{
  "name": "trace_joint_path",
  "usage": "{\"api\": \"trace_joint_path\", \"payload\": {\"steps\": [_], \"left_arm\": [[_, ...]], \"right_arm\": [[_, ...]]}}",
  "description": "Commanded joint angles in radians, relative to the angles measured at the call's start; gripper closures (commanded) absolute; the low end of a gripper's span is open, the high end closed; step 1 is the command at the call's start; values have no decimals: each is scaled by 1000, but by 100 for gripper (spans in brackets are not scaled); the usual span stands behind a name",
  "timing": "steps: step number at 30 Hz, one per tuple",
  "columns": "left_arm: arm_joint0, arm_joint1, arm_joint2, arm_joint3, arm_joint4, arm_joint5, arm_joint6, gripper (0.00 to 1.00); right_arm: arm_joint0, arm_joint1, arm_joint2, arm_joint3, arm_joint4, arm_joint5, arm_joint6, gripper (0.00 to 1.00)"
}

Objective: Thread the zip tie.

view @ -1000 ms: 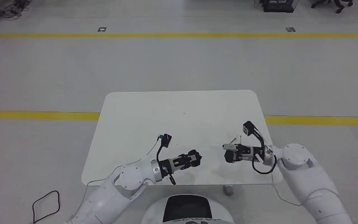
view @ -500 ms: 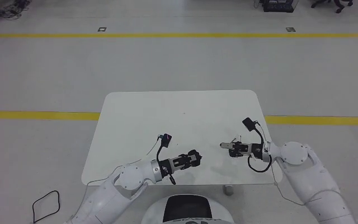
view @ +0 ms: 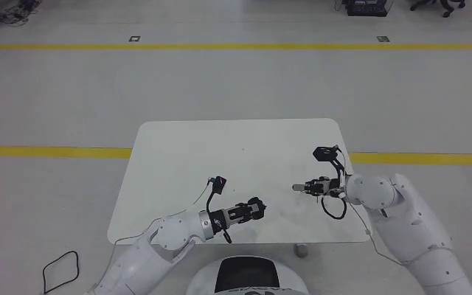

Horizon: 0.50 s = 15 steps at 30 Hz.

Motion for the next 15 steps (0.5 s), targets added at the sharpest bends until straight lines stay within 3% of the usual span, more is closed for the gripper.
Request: {"api": "trace_joint_path", "payload": {"steps": [1, 4, 8, 15], "left_arm": [[0, 0, 0, 0, 0, 0, 0, 100], [0, 0, 0, 0, 0, 0, 0, 100], [0, 0, 0, 0, 0, 0, 0, 100], [0, 0, 0, 0, 0, 0, 0, 100]], "right_arm": [[0, 0, 0, 0, 1, 0, 0, 0], [-6, 1, -12, -3, -60, 14, -22, 0], [2, -1, -46, -13, -158, 89, -16, 0], [48, -14, -116, 49, -241, 207, 14, 0]]}}
